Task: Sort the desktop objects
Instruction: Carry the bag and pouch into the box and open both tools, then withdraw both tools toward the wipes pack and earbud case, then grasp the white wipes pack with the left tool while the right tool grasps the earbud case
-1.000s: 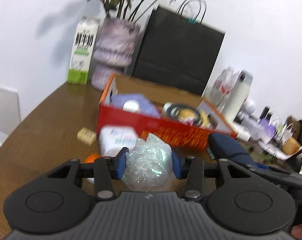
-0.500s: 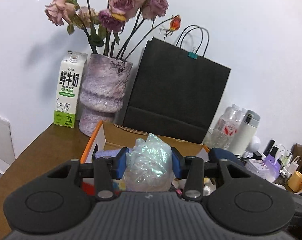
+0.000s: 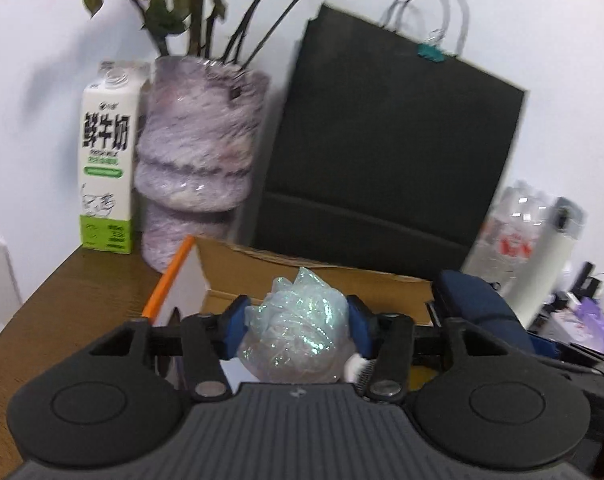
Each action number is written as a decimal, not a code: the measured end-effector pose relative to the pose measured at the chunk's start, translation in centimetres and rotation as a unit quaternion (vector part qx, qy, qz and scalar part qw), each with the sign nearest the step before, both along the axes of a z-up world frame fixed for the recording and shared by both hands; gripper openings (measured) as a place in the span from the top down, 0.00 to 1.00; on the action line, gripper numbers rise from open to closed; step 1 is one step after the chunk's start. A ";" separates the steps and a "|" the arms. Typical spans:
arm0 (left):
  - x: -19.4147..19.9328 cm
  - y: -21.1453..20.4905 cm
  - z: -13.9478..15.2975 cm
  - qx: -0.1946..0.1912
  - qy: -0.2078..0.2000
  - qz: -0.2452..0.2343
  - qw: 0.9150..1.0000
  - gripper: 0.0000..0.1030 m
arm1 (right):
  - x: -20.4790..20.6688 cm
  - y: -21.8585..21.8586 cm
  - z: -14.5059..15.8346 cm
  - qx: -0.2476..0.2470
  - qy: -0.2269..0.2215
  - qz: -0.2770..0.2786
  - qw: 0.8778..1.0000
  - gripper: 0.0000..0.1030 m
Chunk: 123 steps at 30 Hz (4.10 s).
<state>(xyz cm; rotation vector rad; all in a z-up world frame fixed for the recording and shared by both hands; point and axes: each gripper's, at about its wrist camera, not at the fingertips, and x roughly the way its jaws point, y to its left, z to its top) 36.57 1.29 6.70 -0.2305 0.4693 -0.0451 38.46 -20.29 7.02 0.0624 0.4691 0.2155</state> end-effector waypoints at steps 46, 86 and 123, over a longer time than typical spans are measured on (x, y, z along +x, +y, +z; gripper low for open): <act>-17.0 2.0 -1.4 0.031 0.016 0.041 0.999 0.00 | -15.2 3.6 -3.1 -0.054 0.044 0.022 0.997 0.00; -12.4 0.2 -5.1 0.083 0.084 0.019 0.993 0.24 | -14.7 4.4 -5.5 -0.054 0.074 0.054 0.994 0.00; -14.0 1.5 -3.7 0.058 0.051 0.014 0.997 0.36 | -13.8 3.9 -1.9 -0.014 0.030 0.085 0.996 0.77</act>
